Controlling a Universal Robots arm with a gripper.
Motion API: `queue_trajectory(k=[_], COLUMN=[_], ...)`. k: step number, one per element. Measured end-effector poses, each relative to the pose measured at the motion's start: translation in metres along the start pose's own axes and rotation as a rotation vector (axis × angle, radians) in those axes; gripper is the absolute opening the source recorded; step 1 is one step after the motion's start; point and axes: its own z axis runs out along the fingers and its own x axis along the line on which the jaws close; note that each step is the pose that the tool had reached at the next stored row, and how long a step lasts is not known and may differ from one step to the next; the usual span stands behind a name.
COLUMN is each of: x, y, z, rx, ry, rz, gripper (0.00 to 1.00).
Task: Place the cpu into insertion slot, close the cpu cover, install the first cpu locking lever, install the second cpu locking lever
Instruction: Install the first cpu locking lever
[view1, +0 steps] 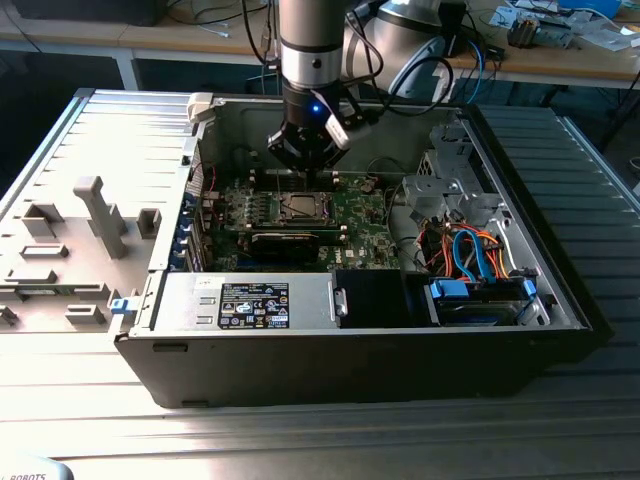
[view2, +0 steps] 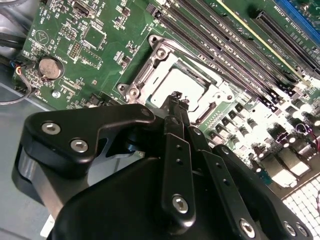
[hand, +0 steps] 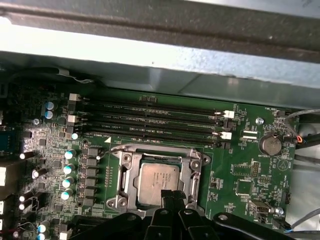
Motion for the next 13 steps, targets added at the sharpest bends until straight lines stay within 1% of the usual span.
queue_trajectory(k=[5,6,8,11,13], x=[-0.0002,-0.0002,0.0014,0.0075,0.014], y=[0.0,0.0003,0.0021,0.0051,0.0077], z=[-0.0047,-0.007,-0.0083,-0.0088,-0.0092], rx=[0.0005,0.0005,0.0005,0.0006,0.0006], ry=[0.0001,0.0001,-0.0001,-0.001,-0.0013], rz=[0.0,0.0,0.0,0.0,0.0], gripper=[0.11,0.11,0.11,0.11,0.11])
